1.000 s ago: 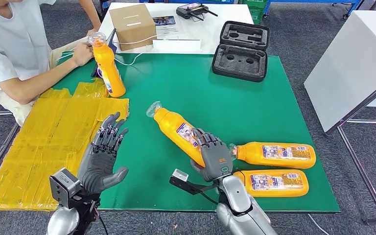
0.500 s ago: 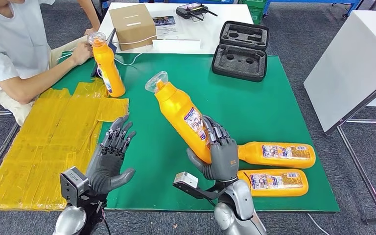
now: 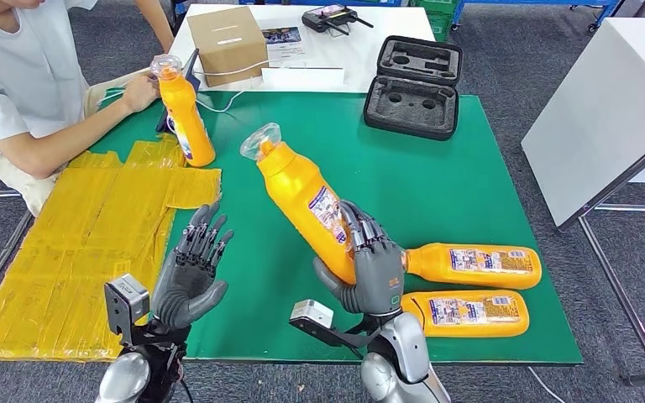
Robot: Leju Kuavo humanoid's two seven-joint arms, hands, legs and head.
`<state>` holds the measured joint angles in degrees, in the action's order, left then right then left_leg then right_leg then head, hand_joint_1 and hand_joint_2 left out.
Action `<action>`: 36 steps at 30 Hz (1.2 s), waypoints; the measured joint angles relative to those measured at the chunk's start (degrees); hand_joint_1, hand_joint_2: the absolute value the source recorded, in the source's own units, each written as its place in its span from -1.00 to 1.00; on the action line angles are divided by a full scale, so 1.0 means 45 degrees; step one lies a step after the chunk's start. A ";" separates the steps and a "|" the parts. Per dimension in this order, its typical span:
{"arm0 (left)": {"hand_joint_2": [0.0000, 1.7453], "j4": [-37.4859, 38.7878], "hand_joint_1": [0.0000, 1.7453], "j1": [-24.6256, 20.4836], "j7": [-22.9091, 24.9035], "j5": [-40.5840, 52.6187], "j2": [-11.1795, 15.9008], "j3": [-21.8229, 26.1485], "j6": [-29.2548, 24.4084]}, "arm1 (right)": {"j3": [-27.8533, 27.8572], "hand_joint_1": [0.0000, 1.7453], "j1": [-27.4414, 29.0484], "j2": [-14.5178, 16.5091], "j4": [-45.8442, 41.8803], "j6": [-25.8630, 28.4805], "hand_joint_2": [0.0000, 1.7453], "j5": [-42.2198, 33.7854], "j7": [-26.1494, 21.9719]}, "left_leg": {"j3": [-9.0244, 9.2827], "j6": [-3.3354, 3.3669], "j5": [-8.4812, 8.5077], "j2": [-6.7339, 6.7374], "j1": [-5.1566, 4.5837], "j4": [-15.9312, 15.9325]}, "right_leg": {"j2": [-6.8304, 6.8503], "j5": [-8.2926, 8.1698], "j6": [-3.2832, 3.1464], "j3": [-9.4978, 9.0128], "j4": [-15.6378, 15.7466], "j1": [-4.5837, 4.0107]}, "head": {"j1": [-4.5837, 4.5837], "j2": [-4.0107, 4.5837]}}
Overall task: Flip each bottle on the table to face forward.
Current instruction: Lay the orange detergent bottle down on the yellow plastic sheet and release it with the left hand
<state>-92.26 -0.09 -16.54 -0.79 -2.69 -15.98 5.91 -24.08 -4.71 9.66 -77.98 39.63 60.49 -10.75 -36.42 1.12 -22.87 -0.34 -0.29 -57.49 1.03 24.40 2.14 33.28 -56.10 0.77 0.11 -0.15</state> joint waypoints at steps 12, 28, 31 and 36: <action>1.00 0.0458 -1.00 -0.0379 0.0254 -0.0976 0.0000 0.0074 0.0380 | -0.1565 1.00 -0.0230 0.0098 0.0961 0.0000 1.00 0.0098 -0.0058 | -0.0001 0.0000 0.0000 -0.0003 0.0001 0.0002 | 0.0001 0.0001 -0.0002 0.0000 0.0000 0.0001 | 0.0002 0.0000; 1.00 0.0681 -1.00 -0.1151 0.0359 -0.1450 0.0009 0.0188 0.0602 | -0.2794 1.00 -0.0780 0.0148 0.2425 0.0040 1.00 0.0802 -0.0805 | -0.0002 0.0000 0.0001 -0.0002 0.0002 0.0002 | 0.0000 0.0001 -0.0002 0.0005 -0.0002 0.0000 | 0.0002 0.0000; 1.00 0.0800 -1.00 -0.1217 0.0363 -0.1592 0.0016 0.0191 0.0620 | -0.2773 1.00 -0.0800 0.0229 0.2487 0.0066 1.00 0.1359 -0.1162 | -0.0001 0.0000 0.0001 -0.0001 0.0002 0.0001 | 0.0000 0.0001 -0.0002 0.0008 -0.0001 0.0001 | 0.0001 0.0000; 1.00 0.1048 -1.00 -0.1282 0.0363 -0.1778 0.0044 0.0191 0.0675 | -0.2406 1.00 -0.0786 0.0391 0.2431 0.0083 1.00 0.2328 -0.1546 | -0.0001 0.0000 0.0001 0.0001 0.0002 0.0000 | 0.0000 0.0001 -0.0002 0.0011 -0.0001 0.0001 | 0.0001 0.0000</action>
<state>-87.54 -5.86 -14.91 -8.79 -2.49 -15.12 8.95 -34.90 -8.25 11.42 -67.05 40.00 70.97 -17.71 -36.42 1.12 -22.86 -0.33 -0.29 -57.49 1.03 24.41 2.13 33.33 -56.11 0.78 0.11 -0.15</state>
